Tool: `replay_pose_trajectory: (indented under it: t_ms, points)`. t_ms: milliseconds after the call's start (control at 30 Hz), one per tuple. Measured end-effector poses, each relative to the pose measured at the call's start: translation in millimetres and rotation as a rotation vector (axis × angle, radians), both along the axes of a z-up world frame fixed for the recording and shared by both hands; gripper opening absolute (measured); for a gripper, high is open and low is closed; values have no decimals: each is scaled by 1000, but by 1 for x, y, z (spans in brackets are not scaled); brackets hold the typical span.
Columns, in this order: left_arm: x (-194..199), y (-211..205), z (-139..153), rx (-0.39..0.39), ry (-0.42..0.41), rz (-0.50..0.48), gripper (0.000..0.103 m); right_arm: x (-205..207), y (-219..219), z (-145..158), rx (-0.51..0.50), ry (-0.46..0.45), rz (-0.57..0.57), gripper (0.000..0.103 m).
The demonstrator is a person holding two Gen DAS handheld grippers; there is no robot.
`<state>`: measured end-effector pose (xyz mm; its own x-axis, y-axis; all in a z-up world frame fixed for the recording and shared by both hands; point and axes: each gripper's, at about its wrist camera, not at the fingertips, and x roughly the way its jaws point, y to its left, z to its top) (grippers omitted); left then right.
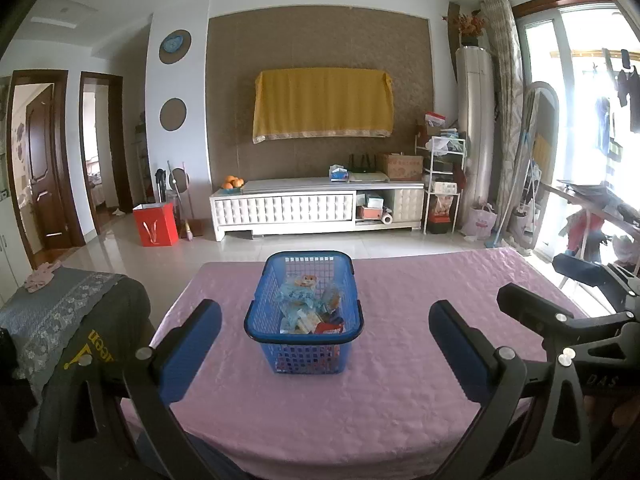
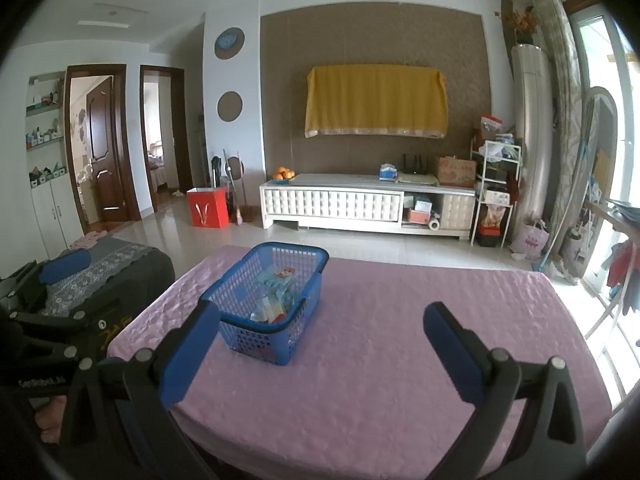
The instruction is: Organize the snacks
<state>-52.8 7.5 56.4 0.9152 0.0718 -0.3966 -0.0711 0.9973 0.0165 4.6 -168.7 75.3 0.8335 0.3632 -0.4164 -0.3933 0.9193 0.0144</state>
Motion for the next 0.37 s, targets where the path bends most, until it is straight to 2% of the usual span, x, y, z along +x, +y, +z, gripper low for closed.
replay_pose_trajectory:
  t_ms: [367]
  points:
    - [-1, 7, -4, -8, 4, -12, 103, -1, -1, 0, 1, 1, -1, 103]
